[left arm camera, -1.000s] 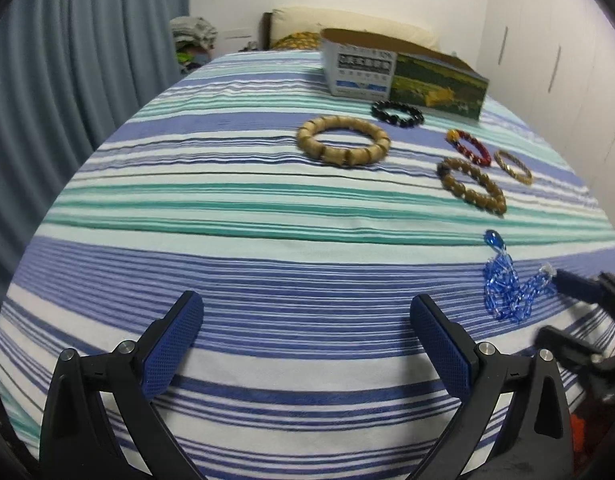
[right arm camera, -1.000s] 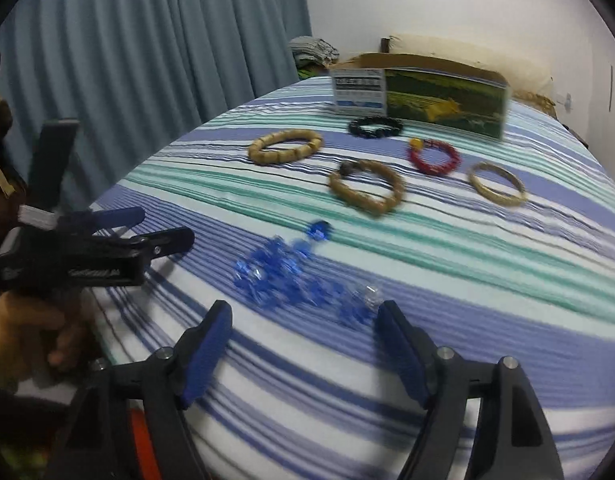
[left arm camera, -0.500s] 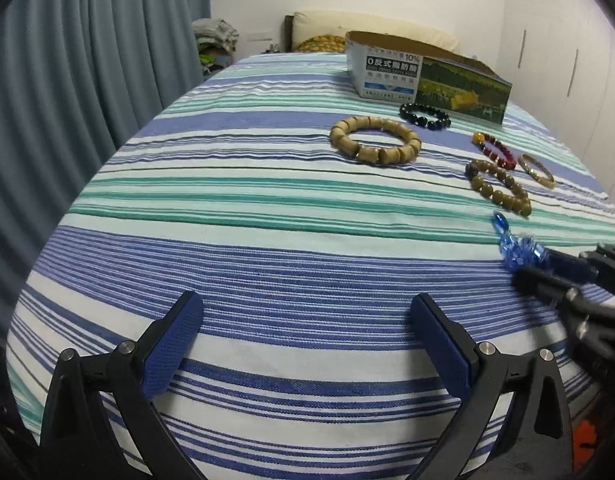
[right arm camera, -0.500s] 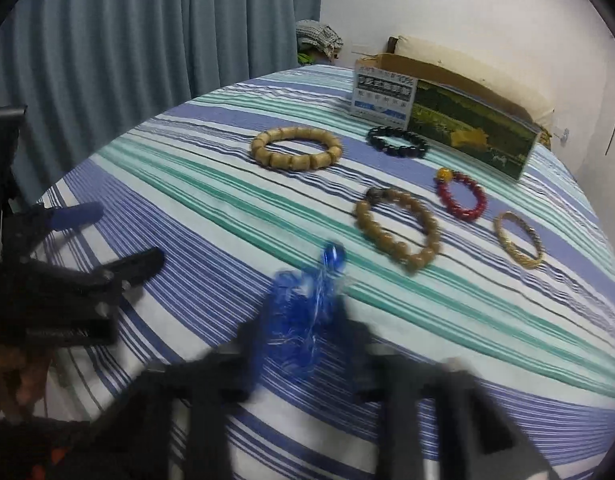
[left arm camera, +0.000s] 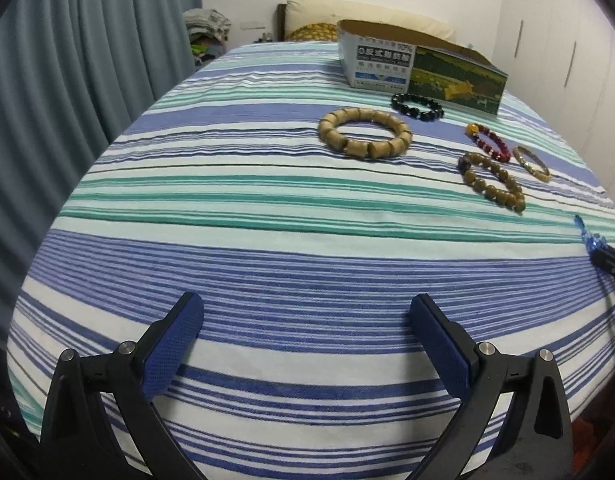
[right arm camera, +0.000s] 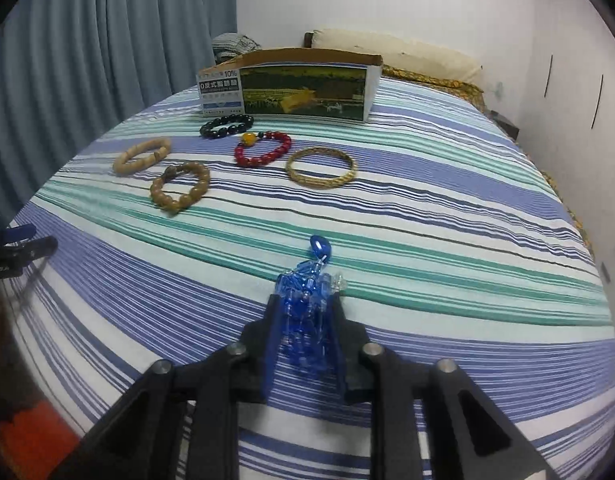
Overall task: Organize jewelry
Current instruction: 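Lower the right tool onto the blue crystal chain and close it, then grasp the light wooden bead bracelet with the left tool while the right tool holds the blue chain, then carry the wooden bracelet and blue chain into the box and open both tools, then withdraw both tools from the box back over the remaining bracelets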
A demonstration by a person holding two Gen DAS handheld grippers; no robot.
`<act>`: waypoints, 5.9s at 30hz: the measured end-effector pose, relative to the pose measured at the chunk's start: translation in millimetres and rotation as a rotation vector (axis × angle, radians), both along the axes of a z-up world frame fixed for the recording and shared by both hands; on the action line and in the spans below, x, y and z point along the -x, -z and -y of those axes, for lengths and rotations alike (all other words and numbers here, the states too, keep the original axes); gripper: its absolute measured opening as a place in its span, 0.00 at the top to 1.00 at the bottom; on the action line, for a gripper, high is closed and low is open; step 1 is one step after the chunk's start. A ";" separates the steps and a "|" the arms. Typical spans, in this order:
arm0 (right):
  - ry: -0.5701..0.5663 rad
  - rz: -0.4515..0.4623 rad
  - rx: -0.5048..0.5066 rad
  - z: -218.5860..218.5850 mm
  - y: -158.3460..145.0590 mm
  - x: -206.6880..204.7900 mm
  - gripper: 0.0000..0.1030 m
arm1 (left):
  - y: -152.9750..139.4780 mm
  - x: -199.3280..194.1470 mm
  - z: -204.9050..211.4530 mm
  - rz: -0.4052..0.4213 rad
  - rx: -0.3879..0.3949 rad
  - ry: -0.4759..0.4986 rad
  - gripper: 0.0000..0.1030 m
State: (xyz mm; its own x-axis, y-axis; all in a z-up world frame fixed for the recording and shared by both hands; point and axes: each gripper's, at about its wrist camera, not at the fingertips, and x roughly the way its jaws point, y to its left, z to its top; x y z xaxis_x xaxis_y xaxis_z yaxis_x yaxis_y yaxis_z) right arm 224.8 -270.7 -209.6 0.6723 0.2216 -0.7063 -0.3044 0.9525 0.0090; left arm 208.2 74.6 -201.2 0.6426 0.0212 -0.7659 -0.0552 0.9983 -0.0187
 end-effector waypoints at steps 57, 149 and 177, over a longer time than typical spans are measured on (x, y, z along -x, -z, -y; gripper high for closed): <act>0.080 0.047 -0.055 -0.1 6.2 0.7 0.81 | -22.3 -110.2 18.8 -0.024 0.086 0.154 0.87; 0.015 -0.176 -0.068 -50.0 -123.8 -428.7 0.44 | -119.7 -418.7 59.2 -0.048 -0.017 0.236 0.17; 0.097 0.082 -0.009 45.0 -86.9 -38.7 0.43 | -97.4 -36.9 25.2 0.067 -0.006 0.205 0.03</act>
State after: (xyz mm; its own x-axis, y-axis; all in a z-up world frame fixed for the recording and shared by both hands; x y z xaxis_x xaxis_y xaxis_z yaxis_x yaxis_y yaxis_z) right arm 263.5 -315.7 -122.7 0.7466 0.1590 -0.6460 -0.2110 0.9775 -0.0033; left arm 245.1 49.4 -103.8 0.6834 -0.1104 -0.7216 0.1497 0.9887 -0.0095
